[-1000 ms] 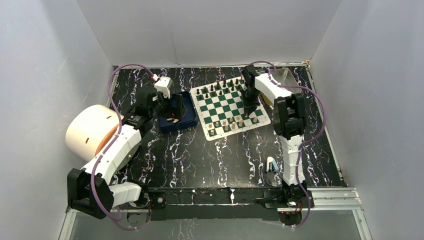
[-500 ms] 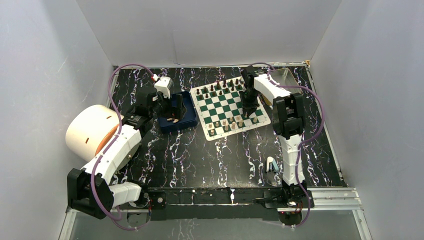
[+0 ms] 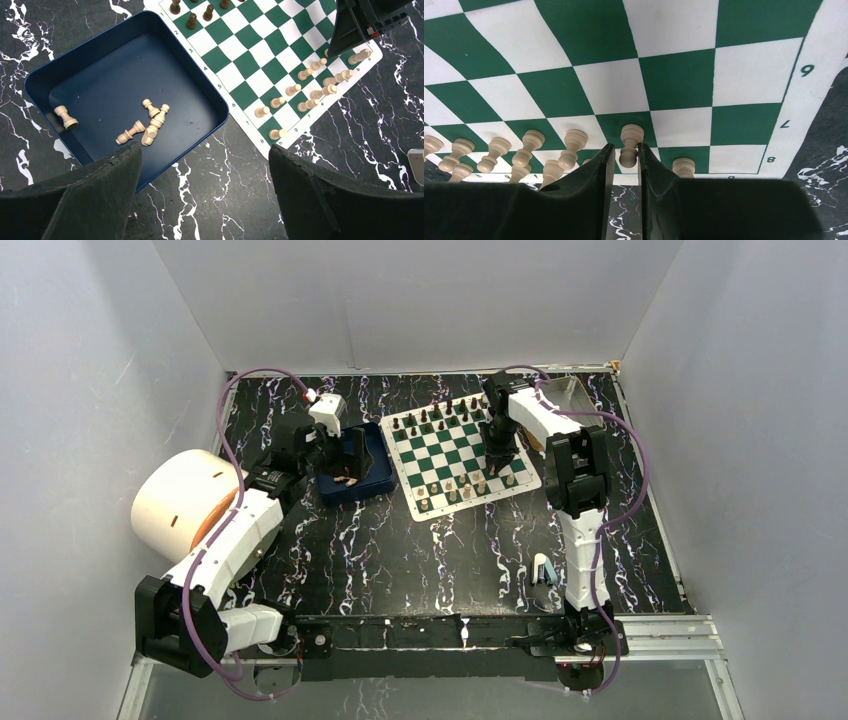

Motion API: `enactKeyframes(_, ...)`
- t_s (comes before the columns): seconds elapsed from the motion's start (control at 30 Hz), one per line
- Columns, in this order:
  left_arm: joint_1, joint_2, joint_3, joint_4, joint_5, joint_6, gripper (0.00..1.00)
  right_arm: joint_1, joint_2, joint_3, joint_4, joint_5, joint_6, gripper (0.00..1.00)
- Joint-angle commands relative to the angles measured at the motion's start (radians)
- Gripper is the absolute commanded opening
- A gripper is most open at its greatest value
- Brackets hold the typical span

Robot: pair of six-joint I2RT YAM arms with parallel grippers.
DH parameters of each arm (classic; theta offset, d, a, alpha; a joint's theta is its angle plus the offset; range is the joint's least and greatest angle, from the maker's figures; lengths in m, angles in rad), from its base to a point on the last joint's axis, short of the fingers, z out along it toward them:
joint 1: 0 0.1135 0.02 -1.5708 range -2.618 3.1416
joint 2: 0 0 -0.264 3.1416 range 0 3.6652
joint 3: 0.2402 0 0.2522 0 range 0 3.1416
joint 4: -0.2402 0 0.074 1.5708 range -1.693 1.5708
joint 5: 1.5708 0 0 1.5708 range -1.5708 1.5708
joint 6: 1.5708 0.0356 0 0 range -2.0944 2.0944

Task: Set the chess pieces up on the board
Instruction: Place the chess piece on the chessboard.

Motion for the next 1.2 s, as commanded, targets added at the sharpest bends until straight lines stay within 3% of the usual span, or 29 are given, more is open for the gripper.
enactKeyframes(0.0, -0.007, -0.003, 0.011, 0.005, -0.002, 0.006, 0.95, 0.007, 0.01, 0.033, -0.023, -0.037, 0.006, 0.32)
enactKeyframes(0.47, -0.009, 0.002, 0.009, 0.011, 0.009, -0.001, 0.95, 0.01, -0.006, 0.014, -0.019, -0.054, 0.003, 0.33)
enactKeyframes(1.17, -0.009, 0.006, 0.009, 0.012, 0.012, -0.002, 0.95, 0.011, -0.019, 0.016, -0.024, -0.031, 0.002, 0.25)
